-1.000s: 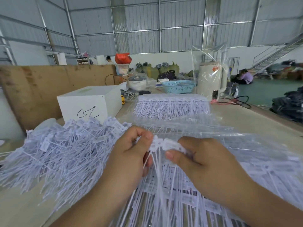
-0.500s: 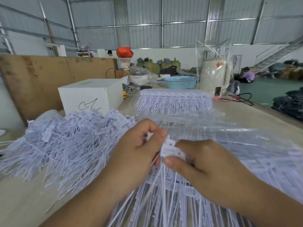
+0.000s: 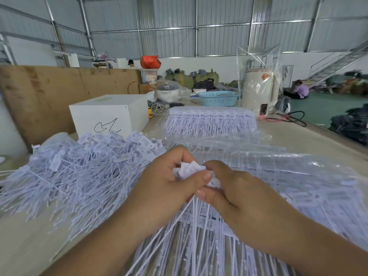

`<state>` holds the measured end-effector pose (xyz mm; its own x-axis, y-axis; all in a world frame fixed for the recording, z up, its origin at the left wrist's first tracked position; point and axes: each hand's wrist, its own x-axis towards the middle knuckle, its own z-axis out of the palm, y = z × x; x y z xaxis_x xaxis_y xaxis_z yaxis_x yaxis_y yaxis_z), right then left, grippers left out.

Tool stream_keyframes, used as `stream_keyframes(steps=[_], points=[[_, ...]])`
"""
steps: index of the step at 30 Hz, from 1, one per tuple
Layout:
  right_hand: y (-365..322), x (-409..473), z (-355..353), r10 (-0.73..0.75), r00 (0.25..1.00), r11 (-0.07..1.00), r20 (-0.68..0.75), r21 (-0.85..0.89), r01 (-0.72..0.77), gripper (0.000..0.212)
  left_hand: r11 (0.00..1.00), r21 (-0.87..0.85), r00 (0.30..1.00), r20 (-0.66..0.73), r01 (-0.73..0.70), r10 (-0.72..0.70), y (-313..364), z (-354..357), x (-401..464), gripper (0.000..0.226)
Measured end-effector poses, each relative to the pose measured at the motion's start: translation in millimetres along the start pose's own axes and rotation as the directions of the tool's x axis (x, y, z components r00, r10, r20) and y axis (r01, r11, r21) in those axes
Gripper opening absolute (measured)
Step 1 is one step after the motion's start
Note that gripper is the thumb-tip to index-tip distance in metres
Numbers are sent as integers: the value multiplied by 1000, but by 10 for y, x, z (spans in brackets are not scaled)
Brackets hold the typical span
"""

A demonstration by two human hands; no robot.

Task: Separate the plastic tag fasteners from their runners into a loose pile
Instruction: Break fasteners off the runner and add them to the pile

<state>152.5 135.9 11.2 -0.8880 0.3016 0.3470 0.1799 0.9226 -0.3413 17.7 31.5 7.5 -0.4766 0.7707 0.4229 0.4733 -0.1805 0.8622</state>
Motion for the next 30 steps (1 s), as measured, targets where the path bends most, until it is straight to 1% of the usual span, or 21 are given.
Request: stream_keyframes(steps=[2, 4, 6, 8, 10, 11, 14, 16, 18, 20, 21, 22, 23, 24, 26, 27, 28, 30], points=[[6, -4, -41, -8, 1000, 997, 20, 83, 6, 38, 999, -49, 1000, -5, 2, -3, -10, -11, 20, 18], [38, -8, -112, -2, 1000, 994, 24, 105, 0, 41, 996, -94, 999, -39, 7, -10, -23, -40, 49, 15], [85, -8, -169, 31, 999, 996, 27, 77, -33, 47, 992, -125, 997, -71, 11, -20, -29, -76, 67, 15], [116, 6, -185, 63, 998, 998, 11, 23, -63, 45, 994, -104, 995, -99, 16, -26, -17, -69, 71, 24], [112, 24, -162, 66, 996, 997, -61, -47, -69, 42, 995, -95, 987, -155, 30, -45, 4, -10, 71, 24], [96, 31, -139, 56, 992, 996, -112, -62, -64, 41, 988, -148, 980, -185, 47, -75, 19, 28, 70, 22], [43, 41, -82, 42, 965, 999, -258, -5, -45, 41, 902, -419, 958, -203, 102, -203, 81, 119, 52, 18], [9, 46, -55, 42, 956, 998, -291, 53, -28, 42, 853, -504, 942, -203, 134, -267, 121, 173, 18, 20], [0, 47, -28, 29, 948, 998, -317, 68, -8, 45, 788, -590, 922, -183, 174, -341, 123, 185, 17, 21], [33, 46, -41, 64, 922, 987, -381, 158, -3, 46, 687, -693, 884, -158, 218, -439, 76, 82, 69, 18], [62, 47, -68, 100, 901, 974, -421, 225, -3, 46, 628, -748, 860, -162, 213, -484, 56, -19, 109, 17], [94, 46, -106, 119, 885, 963, -451, 269, 8, 46, 595, -780, 845, -176, 192, -504, 39, -117, 150, 19], [122, 39, -139, 117, 886, 956, -448, 291, 21, 46, 613, -769, 850, -191, 181, -491, 31, -187, 168, 22], [133, 31, -152, 92, 910, 952, -404, 304, 39, 44, 682, -707, 874, -200, 183, -443, 25, -212, 166, 21], [126, 13, -125, -1, 975, 955, -223, 289, 67, 33, 833, -528, 937, -182, 164, -299, 39, -130, 133, 15], [119, 3, -100, -43, 990, 965, -133, 250, 76, 29, 871, -467, 957, -154, 149, -246, 52, -55, 106, 15], [115, -8, -79, -68, 995, 975, -68, 207, 81, 30, 896, -422, 969, -130, 138, -211, 53, 6, 82, 16], [114, -19, -54, -78, 997, 986, 4, 151, 77, 41, 940, -315, 981, -96, 129, -167, 40, 65, 65, 17]])
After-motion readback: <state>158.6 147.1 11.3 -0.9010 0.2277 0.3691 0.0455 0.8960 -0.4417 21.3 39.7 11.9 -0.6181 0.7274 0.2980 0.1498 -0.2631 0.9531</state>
